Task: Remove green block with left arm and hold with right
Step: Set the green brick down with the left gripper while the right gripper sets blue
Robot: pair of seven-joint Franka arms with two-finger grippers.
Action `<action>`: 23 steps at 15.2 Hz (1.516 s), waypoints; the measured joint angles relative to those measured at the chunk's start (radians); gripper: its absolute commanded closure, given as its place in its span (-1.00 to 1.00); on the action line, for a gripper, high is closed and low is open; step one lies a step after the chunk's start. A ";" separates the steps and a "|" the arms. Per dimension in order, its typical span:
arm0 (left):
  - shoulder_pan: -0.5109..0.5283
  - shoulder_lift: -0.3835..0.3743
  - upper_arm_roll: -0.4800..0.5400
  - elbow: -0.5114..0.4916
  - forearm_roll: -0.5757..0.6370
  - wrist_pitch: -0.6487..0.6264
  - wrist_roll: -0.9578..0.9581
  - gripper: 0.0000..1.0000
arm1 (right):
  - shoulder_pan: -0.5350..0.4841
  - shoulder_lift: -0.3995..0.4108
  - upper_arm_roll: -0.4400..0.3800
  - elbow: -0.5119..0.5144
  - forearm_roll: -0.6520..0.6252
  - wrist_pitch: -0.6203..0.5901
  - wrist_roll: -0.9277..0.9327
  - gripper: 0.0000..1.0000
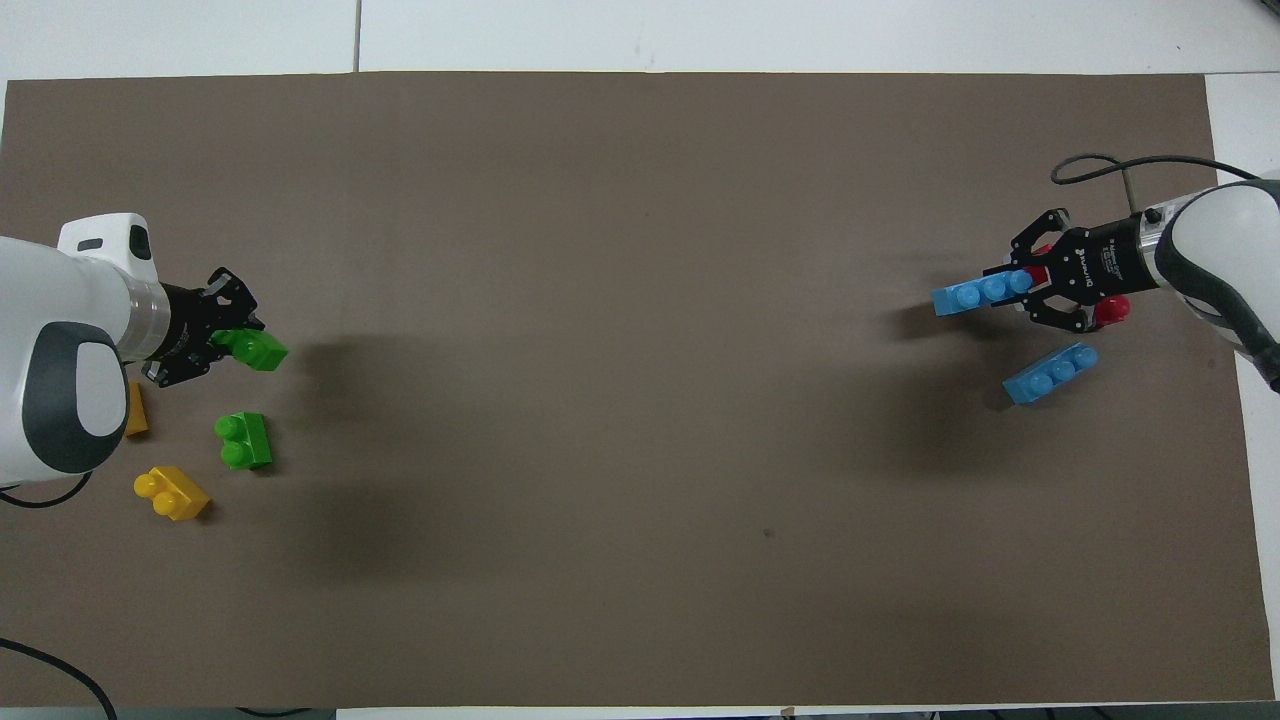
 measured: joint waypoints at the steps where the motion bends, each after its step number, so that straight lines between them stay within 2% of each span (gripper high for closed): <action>1: 0.008 0.016 0.000 0.000 0.000 0.017 0.025 1.00 | -0.002 0.008 0.000 0.000 0.000 0.001 0.000 1.00; 6: 0.030 0.095 -0.001 0.001 0.000 0.118 0.101 1.00 | -0.007 0.047 0.000 0.002 -0.001 0.045 0.000 1.00; 10: 0.030 0.148 -0.002 0.009 0.000 0.152 0.155 1.00 | -0.007 0.064 0.000 0.000 -0.001 0.068 0.000 1.00; 18: 0.032 0.161 0.004 0.050 0.034 0.152 0.185 1.00 | -0.007 0.067 0.000 -0.010 -0.001 0.092 0.000 1.00; 19: 0.036 0.164 0.005 0.053 0.049 0.152 0.185 1.00 | -0.007 0.067 0.000 -0.015 -0.001 0.102 0.000 0.64; 20: 0.042 0.169 0.005 0.054 0.056 0.151 0.185 1.00 | -0.007 0.067 0.000 -0.018 -0.001 0.108 0.000 -0.05; 22: 0.051 0.182 0.005 0.057 0.060 0.150 0.185 1.00 | -0.007 0.067 0.000 -0.020 -0.001 0.110 0.000 -0.40; 23: 0.052 0.183 0.004 0.059 0.060 0.147 0.185 1.00 | -0.007 0.067 0.000 -0.020 -0.001 0.110 0.000 -0.43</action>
